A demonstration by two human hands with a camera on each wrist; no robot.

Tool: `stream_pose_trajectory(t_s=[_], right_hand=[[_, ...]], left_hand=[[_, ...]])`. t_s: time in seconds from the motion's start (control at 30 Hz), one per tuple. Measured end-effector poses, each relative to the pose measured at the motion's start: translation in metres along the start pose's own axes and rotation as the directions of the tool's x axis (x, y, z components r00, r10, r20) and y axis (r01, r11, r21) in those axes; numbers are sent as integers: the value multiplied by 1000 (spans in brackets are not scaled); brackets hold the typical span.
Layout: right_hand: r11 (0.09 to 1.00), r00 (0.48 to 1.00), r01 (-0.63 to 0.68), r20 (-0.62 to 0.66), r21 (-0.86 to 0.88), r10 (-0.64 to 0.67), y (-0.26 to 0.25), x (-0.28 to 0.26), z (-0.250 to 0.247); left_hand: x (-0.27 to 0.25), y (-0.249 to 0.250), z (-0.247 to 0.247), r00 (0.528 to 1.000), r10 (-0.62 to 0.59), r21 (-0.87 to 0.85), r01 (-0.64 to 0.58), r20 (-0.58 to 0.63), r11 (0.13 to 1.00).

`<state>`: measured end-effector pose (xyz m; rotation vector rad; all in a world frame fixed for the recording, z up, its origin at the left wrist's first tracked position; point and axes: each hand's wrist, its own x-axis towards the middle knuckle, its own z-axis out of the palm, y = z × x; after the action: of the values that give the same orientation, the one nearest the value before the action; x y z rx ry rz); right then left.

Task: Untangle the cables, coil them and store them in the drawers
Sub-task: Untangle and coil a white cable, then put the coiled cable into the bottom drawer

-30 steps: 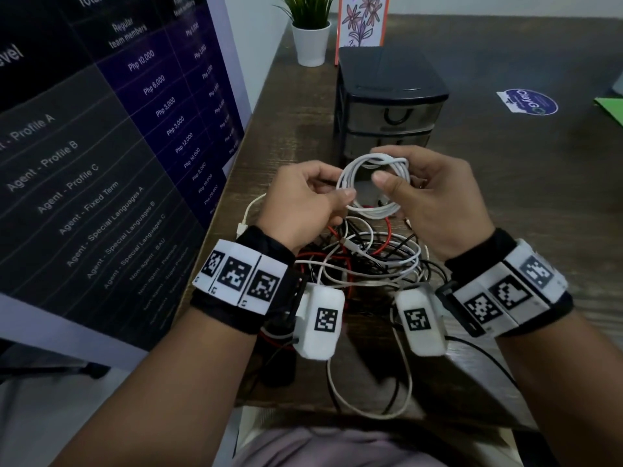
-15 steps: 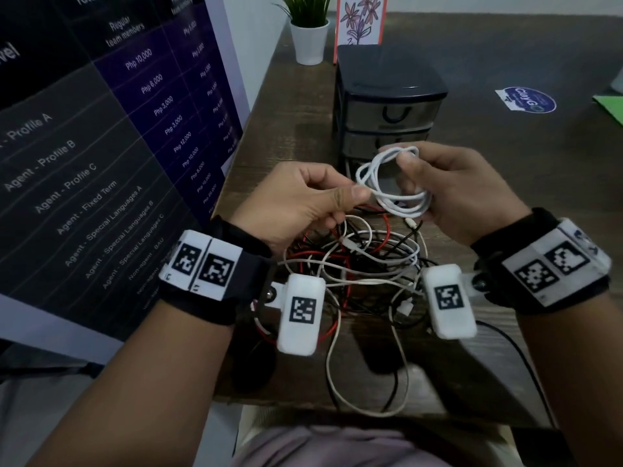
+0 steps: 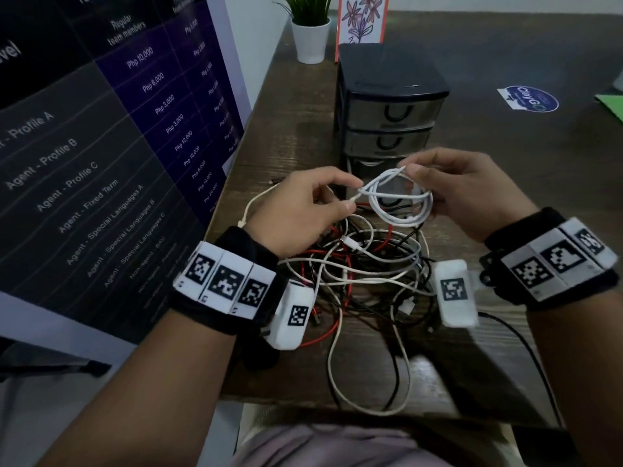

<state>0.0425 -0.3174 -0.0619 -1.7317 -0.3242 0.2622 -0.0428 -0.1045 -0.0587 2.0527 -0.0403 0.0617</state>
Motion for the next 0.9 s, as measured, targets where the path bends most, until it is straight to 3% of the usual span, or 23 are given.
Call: stream_pose_trajectory(t_s=[0.13, 0.33, 0.5, 0.63, 0.77, 0.9], right_hand=[[995, 996, 2, -90, -99, -11, 1, 5, -7], [990, 950, -80, -311, -115, 40, 4, 39, -24], [966, 927, -219, -339, -139, 162, 14, 73, -19], [826, 918, -300, -379, -476, 115, 20, 84, -13], [720, 911, -367, -383, -589, 151, 19, 89, -5], [692, 889, -388, -446, -609, 105, 14, 91, 5]], left_hand=[[6, -4, 7, 1000, -25, -4, 25, 8, 1000], [34, -5, 14, 988, 25, 261, 15, -150, 965], [58, -12, 28, 996, -4, 486, 47, -88, 873], [65, -18, 36, 997, -78, 594, 80, -28, 800], [68, -18, 38, 996, -81, 606, 78, -23, 791], [69, -17, 38, 995, -99, 589, 83, -5, 804]])
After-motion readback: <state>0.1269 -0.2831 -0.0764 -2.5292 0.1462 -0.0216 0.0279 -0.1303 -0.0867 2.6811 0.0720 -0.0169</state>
